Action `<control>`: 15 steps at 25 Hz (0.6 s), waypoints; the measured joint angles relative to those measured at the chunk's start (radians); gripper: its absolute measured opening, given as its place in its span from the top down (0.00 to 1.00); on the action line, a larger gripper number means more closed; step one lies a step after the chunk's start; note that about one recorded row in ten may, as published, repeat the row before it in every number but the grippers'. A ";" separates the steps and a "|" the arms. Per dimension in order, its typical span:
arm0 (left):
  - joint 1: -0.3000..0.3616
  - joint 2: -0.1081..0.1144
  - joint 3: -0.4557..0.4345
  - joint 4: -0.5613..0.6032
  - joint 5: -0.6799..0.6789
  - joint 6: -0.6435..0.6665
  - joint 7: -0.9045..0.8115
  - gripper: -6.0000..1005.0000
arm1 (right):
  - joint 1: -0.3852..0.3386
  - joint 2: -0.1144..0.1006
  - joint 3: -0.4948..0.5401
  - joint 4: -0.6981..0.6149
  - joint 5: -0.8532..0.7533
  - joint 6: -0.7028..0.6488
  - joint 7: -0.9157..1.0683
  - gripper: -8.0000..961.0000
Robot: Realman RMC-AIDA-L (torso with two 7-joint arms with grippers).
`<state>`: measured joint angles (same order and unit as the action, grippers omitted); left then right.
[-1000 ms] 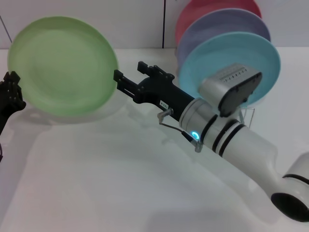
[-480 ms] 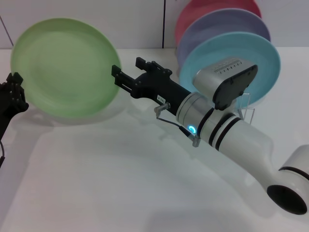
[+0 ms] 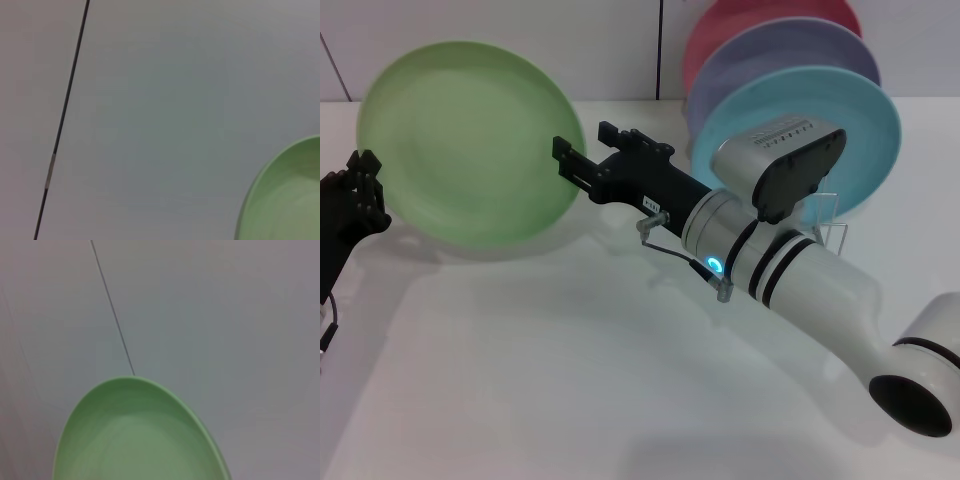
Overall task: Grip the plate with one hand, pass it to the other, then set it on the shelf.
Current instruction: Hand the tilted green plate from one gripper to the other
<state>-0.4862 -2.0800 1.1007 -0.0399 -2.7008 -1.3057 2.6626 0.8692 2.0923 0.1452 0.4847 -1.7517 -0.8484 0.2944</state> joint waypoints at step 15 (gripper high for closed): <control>-0.010 0.000 0.001 0.000 0.013 0.000 0.009 0.95 | 0.013 0.000 0.013 -0.008 0.000 0.026 0.000 0.40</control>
<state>-0.4964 -2.0800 1.1014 -0.0400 -2.6874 -1.3056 2.6716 0.8821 2.0923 0.1586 0.4762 -1.7518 -0.8219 0.2944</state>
